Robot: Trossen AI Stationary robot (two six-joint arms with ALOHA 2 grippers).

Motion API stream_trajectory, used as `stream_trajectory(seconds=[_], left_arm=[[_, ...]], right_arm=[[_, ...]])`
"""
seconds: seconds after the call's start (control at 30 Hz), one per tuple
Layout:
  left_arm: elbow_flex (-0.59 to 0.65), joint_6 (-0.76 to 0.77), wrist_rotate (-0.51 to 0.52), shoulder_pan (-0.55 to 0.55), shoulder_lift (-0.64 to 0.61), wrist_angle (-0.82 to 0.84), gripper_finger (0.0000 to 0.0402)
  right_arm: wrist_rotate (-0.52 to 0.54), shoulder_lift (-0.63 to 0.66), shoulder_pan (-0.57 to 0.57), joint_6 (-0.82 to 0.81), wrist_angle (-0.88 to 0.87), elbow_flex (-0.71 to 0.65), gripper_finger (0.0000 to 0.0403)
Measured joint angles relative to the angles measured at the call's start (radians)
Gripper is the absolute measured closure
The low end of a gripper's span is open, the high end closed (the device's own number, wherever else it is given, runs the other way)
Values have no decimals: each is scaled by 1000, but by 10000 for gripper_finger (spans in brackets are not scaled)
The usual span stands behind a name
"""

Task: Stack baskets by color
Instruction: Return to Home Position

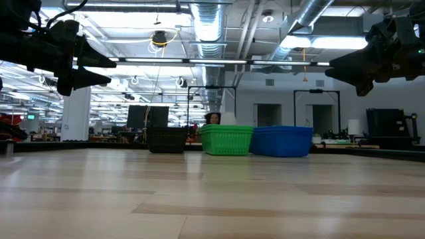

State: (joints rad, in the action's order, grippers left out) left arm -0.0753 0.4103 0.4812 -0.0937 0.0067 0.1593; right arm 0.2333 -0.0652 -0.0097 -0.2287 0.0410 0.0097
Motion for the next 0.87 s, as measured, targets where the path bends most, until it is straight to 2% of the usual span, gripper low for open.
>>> stream_trajectory(seconds=[0.87], left_arm=[[0,0,0,0,0,0,136]], right_arm=[[0,0,0,0,0,0,232]])
